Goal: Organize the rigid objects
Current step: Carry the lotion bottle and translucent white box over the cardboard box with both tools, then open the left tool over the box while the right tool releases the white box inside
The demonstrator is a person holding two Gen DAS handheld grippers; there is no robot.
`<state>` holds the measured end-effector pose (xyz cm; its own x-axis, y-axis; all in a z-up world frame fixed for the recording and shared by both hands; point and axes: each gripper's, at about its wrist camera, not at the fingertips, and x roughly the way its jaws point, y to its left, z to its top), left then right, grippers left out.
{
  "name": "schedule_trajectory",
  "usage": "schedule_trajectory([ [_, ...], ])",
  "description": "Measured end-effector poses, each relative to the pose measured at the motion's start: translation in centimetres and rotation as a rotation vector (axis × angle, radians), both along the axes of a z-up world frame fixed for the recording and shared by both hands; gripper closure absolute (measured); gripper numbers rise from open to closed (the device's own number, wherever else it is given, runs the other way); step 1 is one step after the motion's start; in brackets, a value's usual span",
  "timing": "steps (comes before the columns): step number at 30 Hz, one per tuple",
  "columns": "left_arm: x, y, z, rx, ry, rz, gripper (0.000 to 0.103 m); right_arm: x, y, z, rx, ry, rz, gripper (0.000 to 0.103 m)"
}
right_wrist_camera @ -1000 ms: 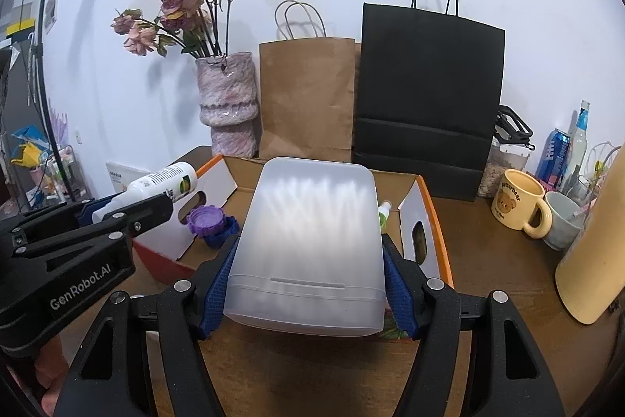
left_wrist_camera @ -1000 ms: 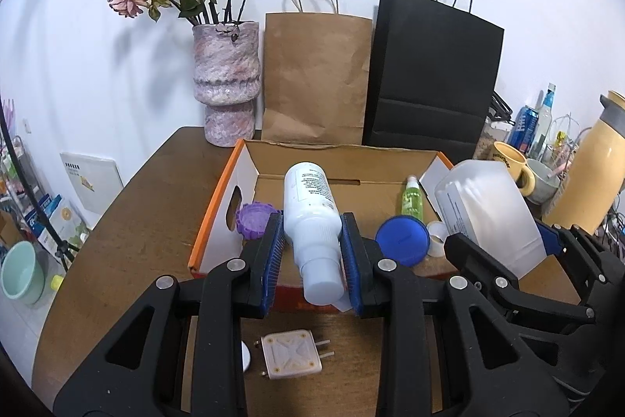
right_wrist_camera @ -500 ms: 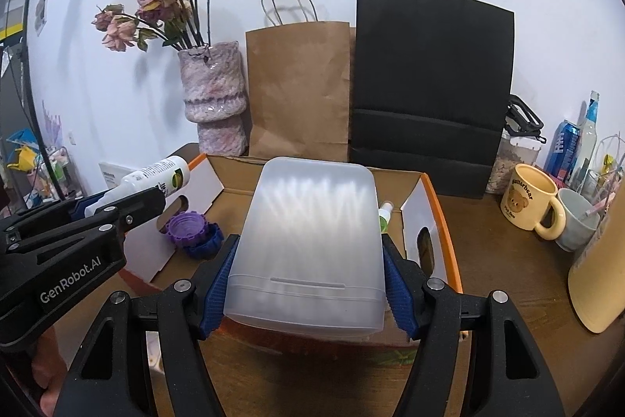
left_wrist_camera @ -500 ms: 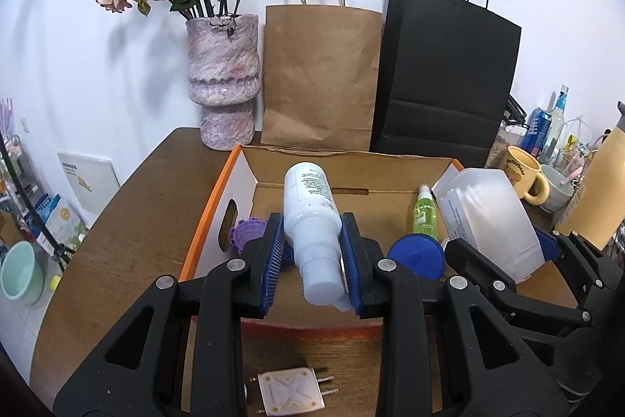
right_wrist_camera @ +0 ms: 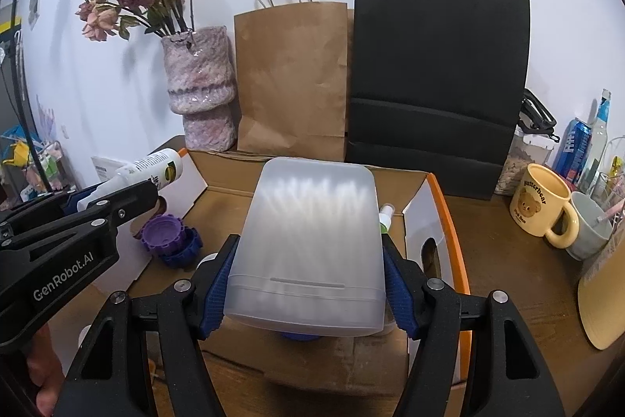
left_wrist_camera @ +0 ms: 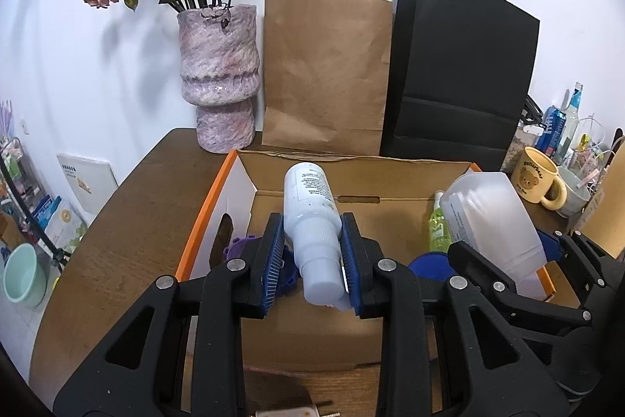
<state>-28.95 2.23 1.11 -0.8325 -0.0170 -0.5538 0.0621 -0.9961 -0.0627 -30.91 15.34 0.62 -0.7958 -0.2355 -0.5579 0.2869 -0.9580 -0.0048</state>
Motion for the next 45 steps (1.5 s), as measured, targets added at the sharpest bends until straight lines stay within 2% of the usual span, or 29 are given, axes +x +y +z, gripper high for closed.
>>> schedule_trajectory([
  [21, -3.3, -0.5, -1.3, -0.026, -0.030, 0.014, 0.078, -3.7, -0.5, -1.7, 0.033, -0.056, 0.009, 0.031],
  [29, -3.6, -0.5, -1.7, -0.044, -0.038, 0.027, 0.076, -4.5, -0.3, -2.5, 0.042, -0.110, 0.000, 0.030],
  [30, -3.6, -0.6, -1.6, -0.043, -0.038, 0.025, 0.069, -4.6, -0.2, -2.6, 0.045, -0.113, -0.006, 0.029],
  [31, -3.5, -0.6, -1.6, -0.041, -0.035, 0.029, 0.054, -4.6, -0.1, -2.6, 0.048, -0.111, -0.013, 0.024],
  [33, -3.3, -0.9, -1.5, -0.036, -0.022, 0.039, 0.039, -4.6, 0.1, -2.5, 0.048, -0.105, -0.028, 0.008],
  [35, -3.2, -1.2, -1.2, -0.028, -0.011, 0.041, 0.032, -4.5, 0.4, -2.3, 0.047, -0.098, -0.036, 0.008],
  [37, -3.0, -1.5, -1.0, -0.018, 0.000, 0.060, 0.002, -4.5, 0.6, -2.2, 0.044, -0.095, -0.047, 0.008],
  [45, -2.9, -2.2, -0.9, -0.005, 0.007, 0.085, 0.000, -4.3, 0.6, -2.2, 0.051, -0.096, -0.044, 0.008],
])
